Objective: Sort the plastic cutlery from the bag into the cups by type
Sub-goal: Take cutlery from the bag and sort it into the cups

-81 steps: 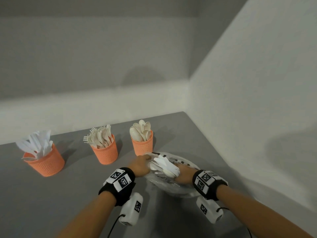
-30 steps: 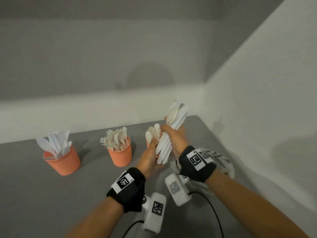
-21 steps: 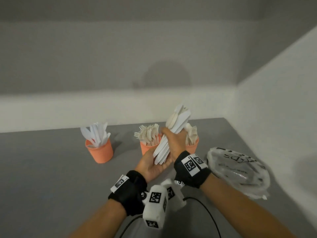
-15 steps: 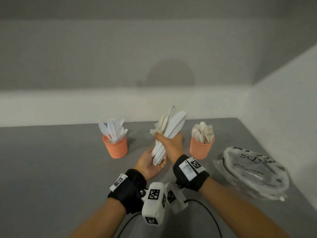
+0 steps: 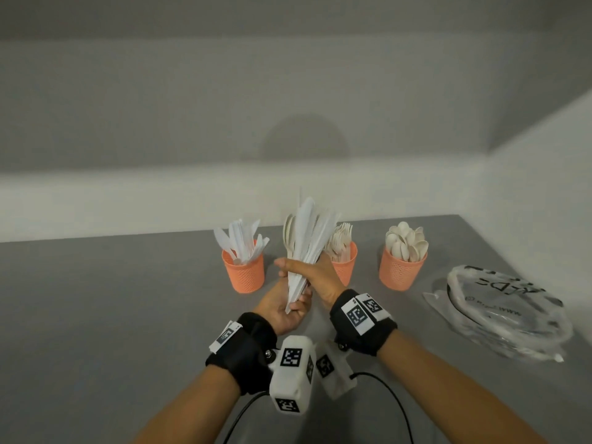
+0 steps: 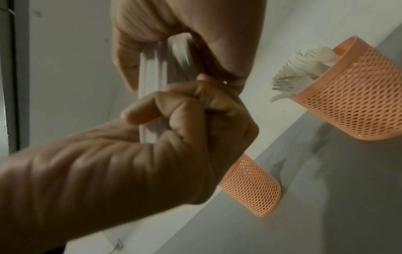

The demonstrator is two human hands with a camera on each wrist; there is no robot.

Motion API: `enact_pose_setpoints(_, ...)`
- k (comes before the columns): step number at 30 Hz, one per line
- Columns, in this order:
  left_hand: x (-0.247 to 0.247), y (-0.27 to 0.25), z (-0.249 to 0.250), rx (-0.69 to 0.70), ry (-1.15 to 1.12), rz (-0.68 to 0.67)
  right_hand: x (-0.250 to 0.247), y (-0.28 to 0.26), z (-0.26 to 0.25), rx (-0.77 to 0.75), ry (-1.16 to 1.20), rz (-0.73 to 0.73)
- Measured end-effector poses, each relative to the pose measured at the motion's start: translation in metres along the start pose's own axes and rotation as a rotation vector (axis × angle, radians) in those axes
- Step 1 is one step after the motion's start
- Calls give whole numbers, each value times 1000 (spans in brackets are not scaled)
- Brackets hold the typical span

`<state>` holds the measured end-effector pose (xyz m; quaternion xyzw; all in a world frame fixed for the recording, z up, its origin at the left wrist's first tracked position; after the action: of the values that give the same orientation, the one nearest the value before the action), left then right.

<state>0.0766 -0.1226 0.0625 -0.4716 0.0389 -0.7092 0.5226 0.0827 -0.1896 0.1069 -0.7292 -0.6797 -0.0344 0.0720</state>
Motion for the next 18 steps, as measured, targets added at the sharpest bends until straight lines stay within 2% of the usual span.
enact_pose_setpoints(4, -2, -2, -2, -8, 37, -7, 9, 0, 7, 74, 102, -31)
enact_pose_setpoints(9, -6, -9, 2, 80, 253, -45, 1, 5, 12, 140, 177, 166)
enact_pose_setpoints(12, -3, -15, 9, 165, 358, -162, -11, 8, 13, 144, 194, 256)
enact_pose_setpoints(15, 5, -19, 11, 209, 652, -230, -13, 7, 15, 143, 112, 250)
enact_pose_setpoints(18, 11, -20, 12, 294, 920, -153, -10, 4, 17, 122, 55, 220)
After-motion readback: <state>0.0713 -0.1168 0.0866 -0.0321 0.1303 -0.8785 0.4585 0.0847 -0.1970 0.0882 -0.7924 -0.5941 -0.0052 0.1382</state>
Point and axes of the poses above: each hand's wrist, its own y-axis towards the middle knuckle, its own x-axis out of the palm, z = x × y, the point moved 5 cm from there along y, towards the middle knuckle, and after that the axes turned 1 degree about y, right-handed, at the moved point
